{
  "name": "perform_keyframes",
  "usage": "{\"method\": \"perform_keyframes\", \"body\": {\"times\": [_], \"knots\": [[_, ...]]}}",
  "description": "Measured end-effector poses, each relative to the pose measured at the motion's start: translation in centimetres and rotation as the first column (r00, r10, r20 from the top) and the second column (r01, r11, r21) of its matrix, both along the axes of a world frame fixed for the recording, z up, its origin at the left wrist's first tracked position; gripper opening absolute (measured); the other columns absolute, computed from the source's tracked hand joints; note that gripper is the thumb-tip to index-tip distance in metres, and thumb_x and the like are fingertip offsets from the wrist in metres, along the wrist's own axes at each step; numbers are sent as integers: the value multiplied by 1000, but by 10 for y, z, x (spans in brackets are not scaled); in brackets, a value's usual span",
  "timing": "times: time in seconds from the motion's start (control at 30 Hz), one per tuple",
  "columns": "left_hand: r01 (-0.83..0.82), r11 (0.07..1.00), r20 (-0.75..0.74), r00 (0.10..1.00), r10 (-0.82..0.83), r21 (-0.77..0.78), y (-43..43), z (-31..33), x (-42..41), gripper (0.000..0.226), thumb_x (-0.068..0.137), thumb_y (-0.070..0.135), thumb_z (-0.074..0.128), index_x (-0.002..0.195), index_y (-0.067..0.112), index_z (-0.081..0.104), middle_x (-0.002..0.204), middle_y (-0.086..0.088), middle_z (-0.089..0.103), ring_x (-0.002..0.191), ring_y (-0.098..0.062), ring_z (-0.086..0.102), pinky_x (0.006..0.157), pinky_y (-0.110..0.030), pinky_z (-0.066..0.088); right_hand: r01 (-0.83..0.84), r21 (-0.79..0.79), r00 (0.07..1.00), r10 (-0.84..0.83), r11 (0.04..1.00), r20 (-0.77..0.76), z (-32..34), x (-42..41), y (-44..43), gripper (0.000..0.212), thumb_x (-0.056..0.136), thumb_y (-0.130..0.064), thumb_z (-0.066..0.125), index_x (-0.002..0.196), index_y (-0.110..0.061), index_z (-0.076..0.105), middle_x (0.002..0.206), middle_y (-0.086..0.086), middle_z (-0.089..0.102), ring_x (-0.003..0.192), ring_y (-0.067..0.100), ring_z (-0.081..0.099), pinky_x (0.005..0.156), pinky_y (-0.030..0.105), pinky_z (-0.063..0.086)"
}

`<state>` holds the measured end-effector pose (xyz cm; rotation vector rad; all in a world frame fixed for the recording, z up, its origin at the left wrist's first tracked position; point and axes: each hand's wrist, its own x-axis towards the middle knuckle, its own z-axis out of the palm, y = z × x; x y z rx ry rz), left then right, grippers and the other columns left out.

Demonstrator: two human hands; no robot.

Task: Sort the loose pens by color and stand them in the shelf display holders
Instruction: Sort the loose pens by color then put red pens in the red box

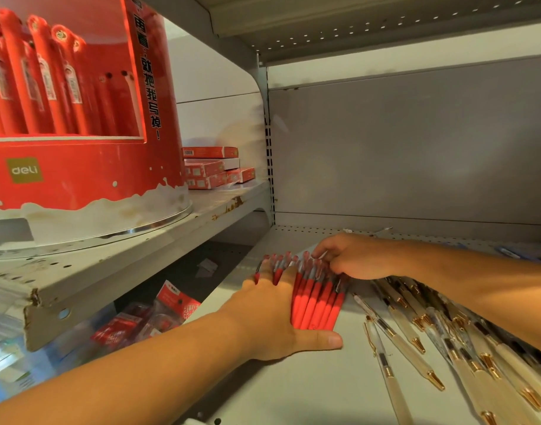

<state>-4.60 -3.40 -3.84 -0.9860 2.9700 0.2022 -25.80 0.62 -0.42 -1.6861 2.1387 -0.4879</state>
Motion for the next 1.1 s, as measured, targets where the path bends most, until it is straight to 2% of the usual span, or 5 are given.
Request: {"method": "perform_keyframes", "body": {"times": [0.2,0.33,0.57,0.9,1.1], "knots": [[-46,994,-218,974,67,99,-1,16,-2,105,55,103,25,138,39,36,132,-3,56,114,-23,58,97,-40,49,35,-119,999,-31,992,32,24,-35,14,37,95,-7,53,128,-22,57,131,1,59,114,14,59,97,36,48],[-139,986,-287,945,159,90,-7,32,-17,74,83,83,25,128,28,49,129,-3,54,109,-24,52,85,-36,41,143,-166,990,-143,976,10,34,-74,35,33,95,0,50,95,-30,64,101,-8,66,90,8,63,69,23,48],[-34,996,-246,968,52,79,6,46,-67,48,93,60,46,127,27,54,122,2,57,106,-20,53,87,-33,46,172,-110,973,-186,979,-138,23,-112,55,23,97,-10,52,106,-25,66,115,1,65,103,14,60,88,28,46],[263,963,-222,937,-269,-56,34,45,-110,29,91,45,54,102,22,66,86,2,62,81,-20,63,70,-35,55,85,0,895,-77,996,-439,-1,-108,1,56,94,-10,59,144,-27,43,152,3,42,134,24,44,109,38,37],[331,944,-157,932,-328,-5,25,50,-98,17,93,36,58,99,25,69,93,6,64,83,-11,59,67,-21,47,112,33,865,-82,993,-494,-5,-106,-18,35,94,-18,59,129,-20,58,130,7,59,113,23,55,98,39,46]]}}
